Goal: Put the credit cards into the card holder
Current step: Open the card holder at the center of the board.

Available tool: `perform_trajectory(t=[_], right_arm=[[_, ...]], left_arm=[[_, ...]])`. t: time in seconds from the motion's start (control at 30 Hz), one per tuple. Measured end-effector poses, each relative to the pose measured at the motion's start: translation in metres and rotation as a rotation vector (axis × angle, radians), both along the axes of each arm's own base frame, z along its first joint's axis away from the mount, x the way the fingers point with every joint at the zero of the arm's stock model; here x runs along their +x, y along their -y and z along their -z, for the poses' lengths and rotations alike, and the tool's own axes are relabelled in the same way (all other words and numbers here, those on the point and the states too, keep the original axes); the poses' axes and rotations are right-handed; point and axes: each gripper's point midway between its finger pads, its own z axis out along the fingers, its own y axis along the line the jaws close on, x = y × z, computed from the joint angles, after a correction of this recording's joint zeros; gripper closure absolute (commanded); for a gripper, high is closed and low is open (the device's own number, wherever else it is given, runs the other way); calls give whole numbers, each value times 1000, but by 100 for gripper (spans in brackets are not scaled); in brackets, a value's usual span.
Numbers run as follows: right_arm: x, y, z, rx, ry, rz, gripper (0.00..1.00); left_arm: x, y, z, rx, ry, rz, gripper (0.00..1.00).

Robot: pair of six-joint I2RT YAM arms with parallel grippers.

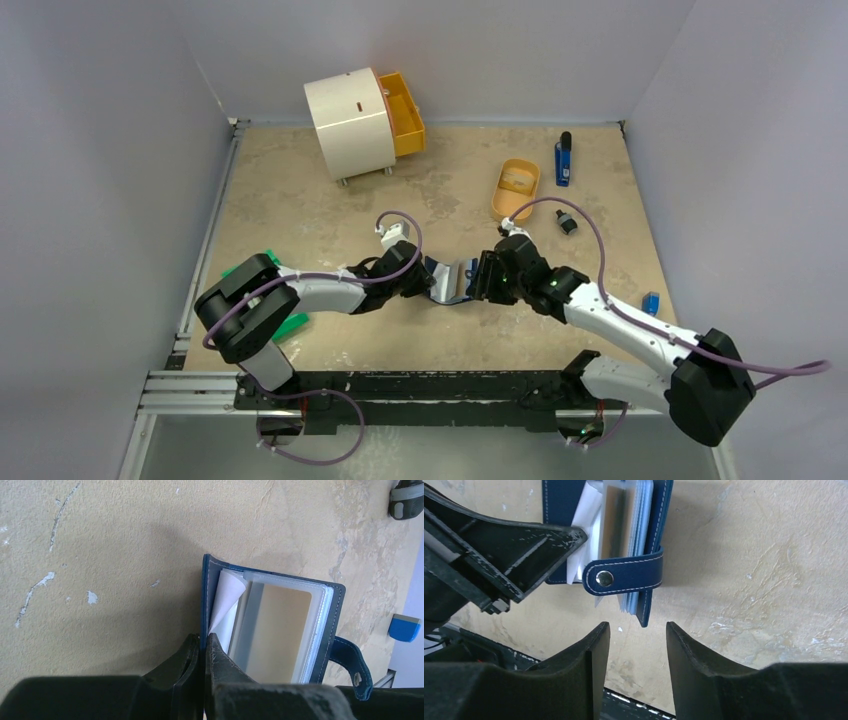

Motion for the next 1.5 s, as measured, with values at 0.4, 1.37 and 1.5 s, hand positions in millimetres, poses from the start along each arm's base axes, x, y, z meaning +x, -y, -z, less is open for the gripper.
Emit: perform_trajectory(t=[0.4,1.37,1.5], right_arm=[[0,1,25,-7,-55,43,59],[6,-2,47,-4,-106,54,59],[10,-11,42,36,-89,29,72]], left_arm=[[0,-1,1,-2,-4,-6,100],[0,-1,1,-2,-3,-7,100],[0,-1,1,-2,-3,-7,100]])
